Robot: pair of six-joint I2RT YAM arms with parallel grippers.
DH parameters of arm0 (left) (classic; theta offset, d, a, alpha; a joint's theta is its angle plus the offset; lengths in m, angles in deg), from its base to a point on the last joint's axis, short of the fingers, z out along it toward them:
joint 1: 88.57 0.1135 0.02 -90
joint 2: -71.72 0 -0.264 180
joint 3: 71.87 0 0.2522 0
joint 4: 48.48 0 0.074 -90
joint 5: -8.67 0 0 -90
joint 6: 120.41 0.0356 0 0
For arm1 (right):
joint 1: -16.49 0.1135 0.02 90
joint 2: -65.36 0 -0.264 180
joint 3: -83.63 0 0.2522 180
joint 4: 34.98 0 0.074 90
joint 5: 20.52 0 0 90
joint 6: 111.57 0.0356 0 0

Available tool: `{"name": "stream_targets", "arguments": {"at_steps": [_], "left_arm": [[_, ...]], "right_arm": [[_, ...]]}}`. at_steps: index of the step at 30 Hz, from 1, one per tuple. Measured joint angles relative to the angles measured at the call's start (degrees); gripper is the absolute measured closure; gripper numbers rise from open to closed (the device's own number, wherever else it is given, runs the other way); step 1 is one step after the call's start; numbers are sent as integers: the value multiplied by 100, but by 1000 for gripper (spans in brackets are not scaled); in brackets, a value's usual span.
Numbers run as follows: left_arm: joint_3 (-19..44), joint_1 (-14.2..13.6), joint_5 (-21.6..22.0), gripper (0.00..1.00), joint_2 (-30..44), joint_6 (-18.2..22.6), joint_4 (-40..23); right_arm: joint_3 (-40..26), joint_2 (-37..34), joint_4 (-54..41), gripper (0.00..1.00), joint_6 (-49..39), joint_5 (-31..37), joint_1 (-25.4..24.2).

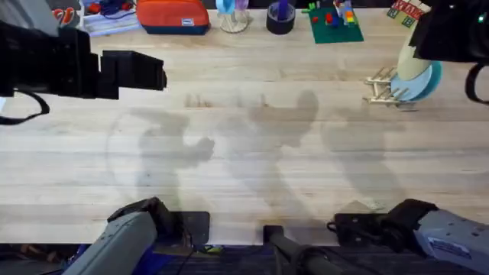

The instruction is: Pick up the plates from the table one by one and place each into a slot on the dish rack.

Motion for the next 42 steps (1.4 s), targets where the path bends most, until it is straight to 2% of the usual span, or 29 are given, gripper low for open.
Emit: {"name": "stream_targets", "arguments": {"at_steps": [8, 16, 23, 30, 37, 42], "left_arm": [[0, 0, 2, 6, 1, 0, 0], [0, 0, 2, 7, 1, 1, 0], [0, 0, 2, 7, 0, 0, 0], [0, 0, 1, 8, 1, 0, 0], [0, 0, 2, 6, 1, 0, 0], [0, 0, 2, 7, 0, 1, 0]], "right_arm": [[0, 0, 2, 972, -43, -6, -239], [0, 0, 2, 972, -547, -81, -960], [33, -1, 379, 972, -940, -516, -1449], [305, -2, 907, 973, -1625, -736, -1696], [348, -2, 970, 973, -2185, -814, -1932], [381, -2, 1187, 973, -2518, -1235, -2174]]}}
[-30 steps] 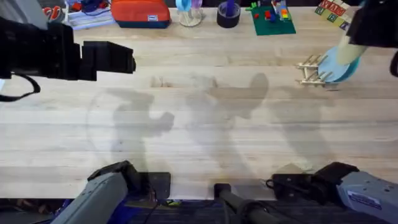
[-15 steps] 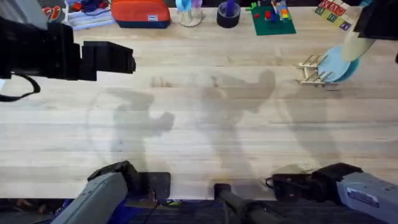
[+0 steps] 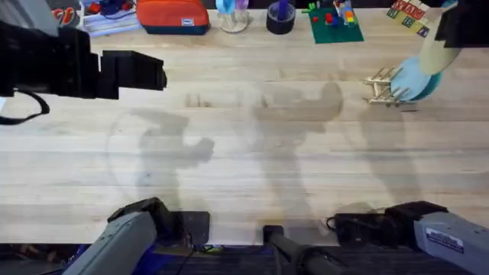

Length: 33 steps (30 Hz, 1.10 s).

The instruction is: Pick up the plates from the table one by one and place each into a slot on the dish rack.

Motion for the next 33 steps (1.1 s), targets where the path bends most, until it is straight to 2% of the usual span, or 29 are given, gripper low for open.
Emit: {"name": "stream_targets", "arguments": {"at_steps": [17, 26, 33], "left_arm": [[0, 0, -1, 7, 1, -1, 0], [0, 0, 0, 7, -1, -1, 0], [0, 0, 0, 6, 1, -1, 0]], "right_arm": [[342, 0, 492, 972, -383, -827, -638], [366, 2, 663, 971, -533, -1029, -969], [747, 0, 1011, 971, -772, -1116, -1090]]}}
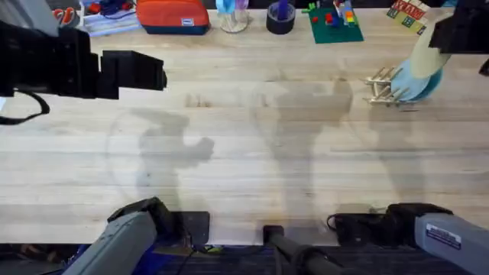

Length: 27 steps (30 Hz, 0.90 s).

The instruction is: Pick up the plates from the table one by one and place each into a slot on the dish rack.

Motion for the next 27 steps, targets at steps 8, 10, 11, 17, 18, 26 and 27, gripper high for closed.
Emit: {"name": "stream_targets", "arguments": {"at_steps": [8, 10, 11, 17, 18, 26, 27], "left_arm": [[0, 0, -1, 6, -1, 0, 0], [0, 0, 0, 6, 0, 0, 0], [0, 0, 0, 7, 0, 0, 0], [0, 0, 0, 7, -1, 0, 0], [0, 0, 0, 7, 0, 0, 0], [0, 0, 0, 7, 0, 0, 0], [0, 0, -1, 7, 0, 0, 0]], "right_arm": [[106, -37, 65, 970, -281, -45, -202], [108, -37, 67, 970, -374, -175, -253], [108, -37, 74, 970, -419, -243, -275], [113, -38, 154, 972, -541, -481, -301], [113, -47, 154, 970, -557, -495, -307], [122, -279, 172, 970, -750, -558, -374], [124, -297, 172, 970, -767, -565, -386]]}}
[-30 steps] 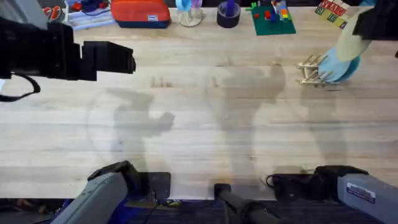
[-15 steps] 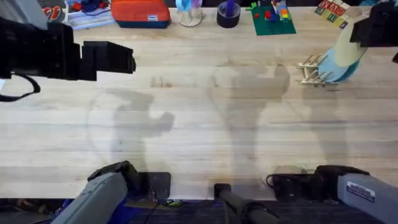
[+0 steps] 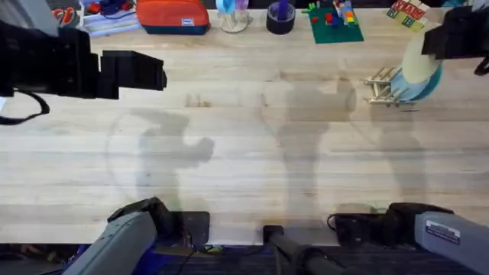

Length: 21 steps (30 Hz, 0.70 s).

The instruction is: Pick up the plates from the table one by one and place each into a slot on the dish rack.

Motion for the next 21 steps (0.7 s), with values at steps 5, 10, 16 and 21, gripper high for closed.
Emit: {"name": "stream_targets", "arguments": {"at_steps": [5, 10, 16, 21], "left_arm": [[0, 0, 1, 6, 0, 0, 0], [0, 0, 1, 7, 0, 0, 0], [0, 0, 1, 7, 0, 1, 0], [0, 0, 1, 6, 0, 0, 0]], "right_arm": [[0, -37, 13, 971, -35, -6, -81], [0, -157, 61, 971, -37, -8, -96], [0, -413, 198, 970, -39, -8, -101], [0, -581, 216, 970, -87, -8, -161]]}}
